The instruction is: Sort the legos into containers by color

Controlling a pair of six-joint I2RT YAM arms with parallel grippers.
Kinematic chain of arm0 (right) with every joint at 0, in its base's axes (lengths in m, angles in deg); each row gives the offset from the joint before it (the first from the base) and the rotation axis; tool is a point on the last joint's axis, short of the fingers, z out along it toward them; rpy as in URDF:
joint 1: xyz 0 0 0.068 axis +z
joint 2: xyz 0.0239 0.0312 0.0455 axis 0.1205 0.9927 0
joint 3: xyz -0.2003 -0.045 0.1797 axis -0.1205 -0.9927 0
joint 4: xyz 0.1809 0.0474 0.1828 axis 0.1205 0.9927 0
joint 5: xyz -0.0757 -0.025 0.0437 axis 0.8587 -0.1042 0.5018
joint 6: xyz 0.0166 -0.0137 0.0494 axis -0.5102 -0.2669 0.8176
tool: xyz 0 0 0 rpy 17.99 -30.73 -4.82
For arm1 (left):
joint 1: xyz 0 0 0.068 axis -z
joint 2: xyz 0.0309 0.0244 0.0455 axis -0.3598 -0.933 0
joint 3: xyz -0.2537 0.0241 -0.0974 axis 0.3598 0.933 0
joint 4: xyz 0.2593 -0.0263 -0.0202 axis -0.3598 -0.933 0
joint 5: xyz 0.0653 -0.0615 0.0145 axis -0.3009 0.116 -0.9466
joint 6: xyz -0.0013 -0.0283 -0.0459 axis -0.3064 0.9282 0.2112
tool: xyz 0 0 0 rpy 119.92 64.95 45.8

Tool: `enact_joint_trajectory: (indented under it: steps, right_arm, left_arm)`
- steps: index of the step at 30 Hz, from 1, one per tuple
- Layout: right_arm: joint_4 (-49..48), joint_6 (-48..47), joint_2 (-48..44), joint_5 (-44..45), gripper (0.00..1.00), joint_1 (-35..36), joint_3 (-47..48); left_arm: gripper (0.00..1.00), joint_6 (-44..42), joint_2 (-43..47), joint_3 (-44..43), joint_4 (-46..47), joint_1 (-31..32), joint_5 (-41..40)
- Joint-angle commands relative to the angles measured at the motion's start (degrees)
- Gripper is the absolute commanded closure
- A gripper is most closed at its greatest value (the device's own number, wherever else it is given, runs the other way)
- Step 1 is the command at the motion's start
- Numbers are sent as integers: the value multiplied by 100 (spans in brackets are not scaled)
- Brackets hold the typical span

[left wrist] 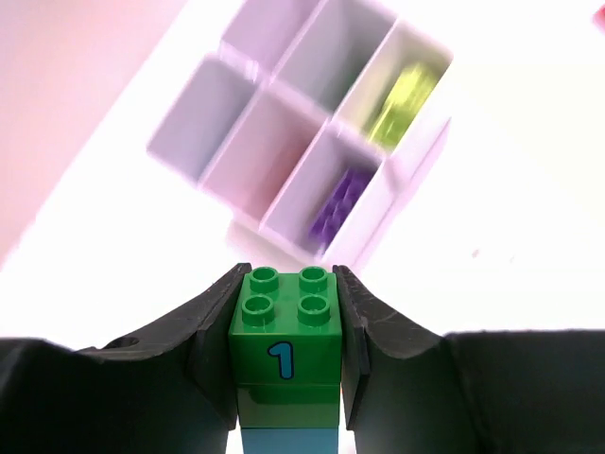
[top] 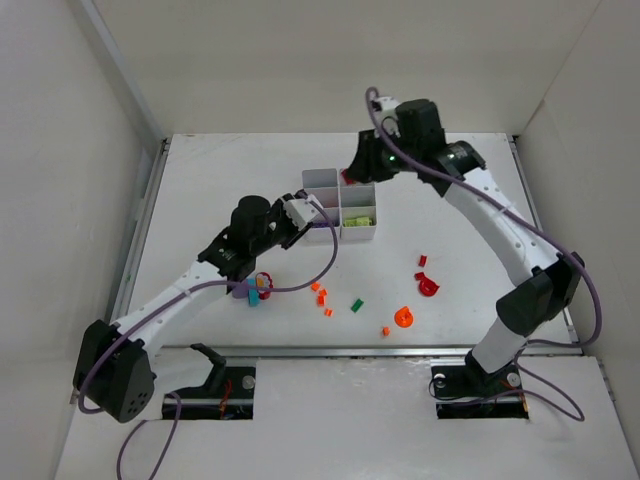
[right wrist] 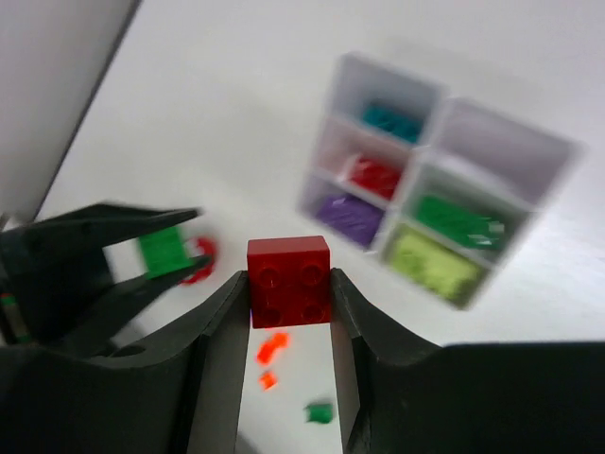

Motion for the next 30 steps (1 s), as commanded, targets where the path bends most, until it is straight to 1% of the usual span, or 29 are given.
enact_joint_trajectory:
  steps: [1, 7, 11, 12, 15, 16, 18, 20, 24, 30]
  right_arm:
    - [-145, -264, -124, 484, 100, -566, 368]
    - [-92, -317, 148, 414, 100, -698, 420]
    - [-92, -317, 464, 747, 100, -698, 473]
    - [-92, -317, 535, 948, 100, -646, 473]
    - [101, -317, 956, 1510, 100, -453, 885]
    - [267, -317, 1096, 1608, 100, -304, 1043]
    - [400, -369, 1457, 1731, 100, -241, 1474]
    - [400, -369, 1589, 1732, 100, -162, 1615]
    - [208, -299, 1590, 1837, 100, -109, 1493]
    - [260, -299, 1643, 1952, 100, -109, 1554]
  left_arm:
    - [100, -61, -84, -30, -495, -227, -293]
    - [100, 18, -251, -135, -556, -350, -293]
    - [100, 351, -251, -135, -425, -455, -608]
    - [100, 457, -251, -135, -425, -517, -671]
    - [100, 922, -251, -135, -293, -692, -899]
    - [100, 1045, -251, -65, -293, -693, -900]
    - [100, 1301, -198, -12, -293, -781, -979]
    - [100, 1354, -198, 58, -293, -834, -1040]
    - [100, 1354, -84, 172, -240, -886, -1040]
    - [100, 1354, -84, 173, -240, -886, -988]
